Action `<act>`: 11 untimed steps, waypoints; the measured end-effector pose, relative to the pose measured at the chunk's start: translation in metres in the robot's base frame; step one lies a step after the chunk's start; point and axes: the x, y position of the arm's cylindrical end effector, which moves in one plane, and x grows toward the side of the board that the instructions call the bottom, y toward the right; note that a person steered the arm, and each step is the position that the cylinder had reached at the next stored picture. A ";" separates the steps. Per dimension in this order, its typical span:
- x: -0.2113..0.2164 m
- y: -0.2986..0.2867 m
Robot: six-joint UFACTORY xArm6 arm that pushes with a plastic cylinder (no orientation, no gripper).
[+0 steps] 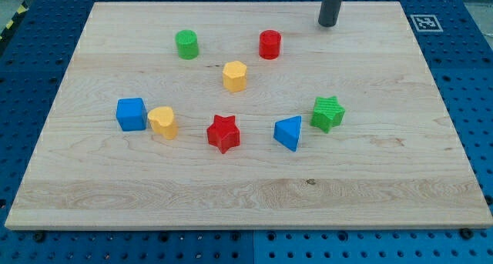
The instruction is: Move your arm towards red circle
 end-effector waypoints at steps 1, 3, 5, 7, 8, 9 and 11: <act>0.000 0.000; 0.076 0.000; 0.108 -0.001; 0.058 -0.020; 0.057 -0.050; 0.057 -0.073; 0.026 -0.073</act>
